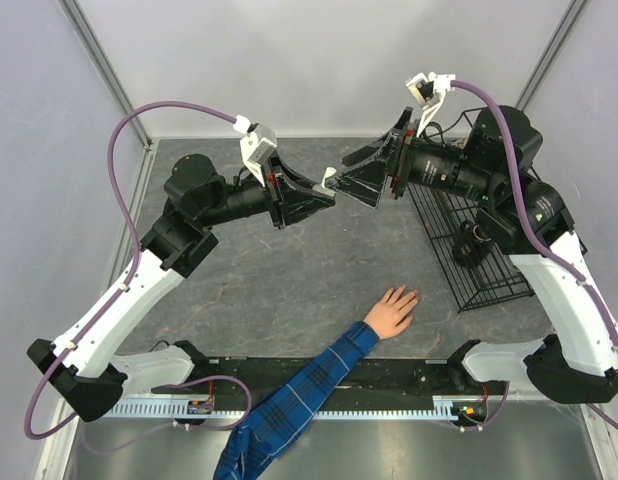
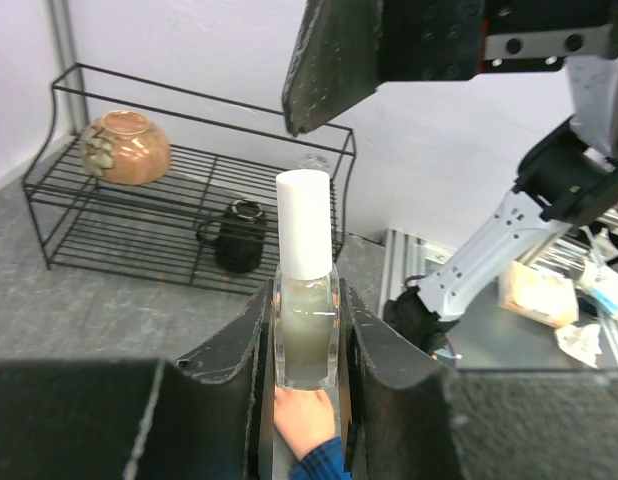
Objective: Paint the nails
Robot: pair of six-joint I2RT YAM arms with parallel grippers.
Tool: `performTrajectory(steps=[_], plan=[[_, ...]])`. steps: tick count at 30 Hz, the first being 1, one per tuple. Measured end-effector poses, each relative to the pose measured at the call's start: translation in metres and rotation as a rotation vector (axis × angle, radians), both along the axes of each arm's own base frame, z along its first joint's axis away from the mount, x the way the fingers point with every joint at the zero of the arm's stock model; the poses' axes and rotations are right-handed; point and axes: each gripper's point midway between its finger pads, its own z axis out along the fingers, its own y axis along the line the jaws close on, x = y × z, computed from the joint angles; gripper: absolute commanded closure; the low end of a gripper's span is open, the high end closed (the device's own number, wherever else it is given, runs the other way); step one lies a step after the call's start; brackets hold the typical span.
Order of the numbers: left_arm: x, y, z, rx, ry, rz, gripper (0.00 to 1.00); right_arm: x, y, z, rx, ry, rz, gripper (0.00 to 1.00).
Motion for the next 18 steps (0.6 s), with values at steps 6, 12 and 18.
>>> performTrajectory(steps=[6,12,18], plan=[[0.009,0.002,-0.006,0.027,-0.028,0.045,0.98,0.014,-0.007,-0.009,-0.072,0.055,-0.089,0.26],[0.016,0.005,-0.013,0.068,-0.057,0.086,0.98,0.026,-0.003,-0.016,-0.127,0.099,-0.116,0.41],[0.019,0.006,-0.015,0.086,-0.07,0.107,0.98,0.032,0.004,-0.04,-0.194,0.167,-0.108,0.42]])
